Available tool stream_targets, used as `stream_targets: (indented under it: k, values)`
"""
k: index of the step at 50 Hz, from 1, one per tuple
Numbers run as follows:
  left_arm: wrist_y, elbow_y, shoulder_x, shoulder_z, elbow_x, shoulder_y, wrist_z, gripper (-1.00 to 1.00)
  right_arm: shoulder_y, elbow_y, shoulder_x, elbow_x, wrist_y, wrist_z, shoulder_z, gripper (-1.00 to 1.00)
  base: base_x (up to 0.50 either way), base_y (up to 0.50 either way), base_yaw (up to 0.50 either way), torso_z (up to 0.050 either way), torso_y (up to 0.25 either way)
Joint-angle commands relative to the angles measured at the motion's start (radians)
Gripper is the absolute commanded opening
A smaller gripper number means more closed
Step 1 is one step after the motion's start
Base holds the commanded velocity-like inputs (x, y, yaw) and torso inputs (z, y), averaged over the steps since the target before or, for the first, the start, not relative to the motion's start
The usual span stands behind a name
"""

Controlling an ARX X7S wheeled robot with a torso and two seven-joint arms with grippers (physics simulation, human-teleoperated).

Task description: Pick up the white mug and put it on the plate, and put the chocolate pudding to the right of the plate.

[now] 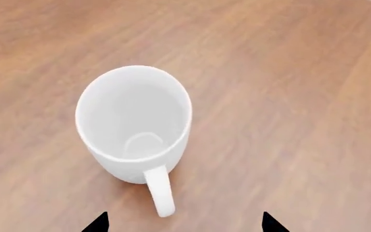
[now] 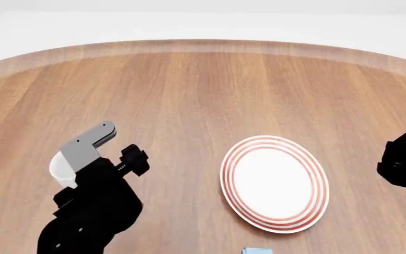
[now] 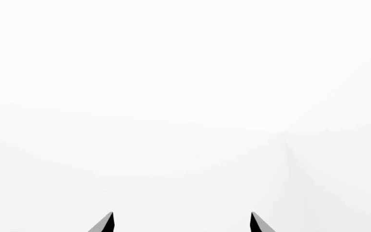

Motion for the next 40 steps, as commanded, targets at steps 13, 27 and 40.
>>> stream_targets:
  k: [13, 27, 40]
  values:
    - [0.212, -0.190, -0.001, 0.035, 0.053, 0.003, 0.076, 1.00, -0.005, 0.014, -0.013, -0.008, -0.014, -0.024, 0.012, 1.00, 0.00, 0.00, 0.00, 0.000, 0.000]
    - [0.289, -0.268, -0.026, 0.080, 0.097, -0.002, 0.126, 1.00, -0.008, 0.021, -0.009, -0.009, -0.019, -0.023, 0.004, 1.00, 0.00, 0.00, 0.00, 0.000, 0.000]
    - [0.336, -0.345, -0.034, 0.098, 0.109, 0.003, 0.152, 1.00, -0.010, 0.024, -0.004, -0.013, -0.021, -0.019, 0.001, 1.00, 0.00, 0.00, 0.00, 0.000, 0.000]
